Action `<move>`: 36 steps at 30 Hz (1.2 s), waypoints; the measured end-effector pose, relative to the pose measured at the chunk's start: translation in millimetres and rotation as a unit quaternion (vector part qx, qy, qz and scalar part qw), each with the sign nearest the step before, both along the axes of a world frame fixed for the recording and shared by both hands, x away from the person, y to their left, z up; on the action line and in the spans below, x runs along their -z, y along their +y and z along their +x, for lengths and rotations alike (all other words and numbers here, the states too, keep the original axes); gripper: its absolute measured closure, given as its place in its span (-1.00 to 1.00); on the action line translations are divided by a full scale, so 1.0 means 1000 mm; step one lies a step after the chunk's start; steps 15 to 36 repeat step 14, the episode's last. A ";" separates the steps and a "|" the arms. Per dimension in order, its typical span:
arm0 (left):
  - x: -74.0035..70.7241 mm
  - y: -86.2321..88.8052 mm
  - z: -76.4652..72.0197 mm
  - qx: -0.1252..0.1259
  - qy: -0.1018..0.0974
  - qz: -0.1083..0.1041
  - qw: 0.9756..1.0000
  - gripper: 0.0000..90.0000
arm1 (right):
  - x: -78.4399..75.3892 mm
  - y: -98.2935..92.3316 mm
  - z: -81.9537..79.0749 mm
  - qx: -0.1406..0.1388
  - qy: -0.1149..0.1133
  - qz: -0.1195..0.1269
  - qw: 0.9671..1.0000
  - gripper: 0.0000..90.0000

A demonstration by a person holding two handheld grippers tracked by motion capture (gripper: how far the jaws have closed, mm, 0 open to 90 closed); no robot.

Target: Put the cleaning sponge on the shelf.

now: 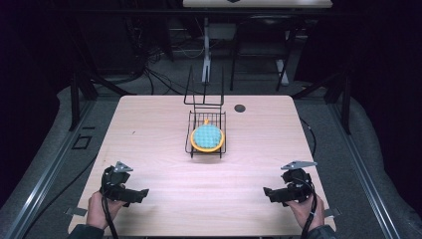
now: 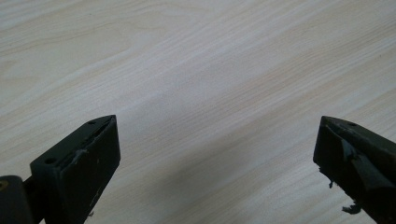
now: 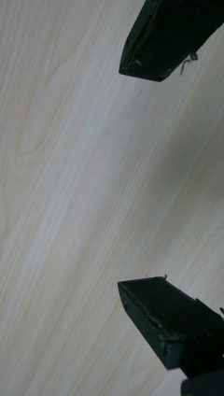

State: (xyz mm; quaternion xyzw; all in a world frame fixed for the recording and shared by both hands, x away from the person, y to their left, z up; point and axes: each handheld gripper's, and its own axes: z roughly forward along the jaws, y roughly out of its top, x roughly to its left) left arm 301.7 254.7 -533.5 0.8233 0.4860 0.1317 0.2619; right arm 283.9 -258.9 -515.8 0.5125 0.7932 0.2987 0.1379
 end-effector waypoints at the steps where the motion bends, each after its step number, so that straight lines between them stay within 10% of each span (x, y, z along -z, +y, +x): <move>1: 0.000 0.000 0.000 0.000 0.000 0.000 1.000 -0.98 | 0.001 -0.001 0.000 0.000 0.000 -0.001 1.000 -1.00; 36: 0.003 -0.006 0.003 0.014 0.005 0.006 1.000 -0.98 | 0.013 -0.001 0.010 -0.015 0.023 -0.029 0.999 -0.95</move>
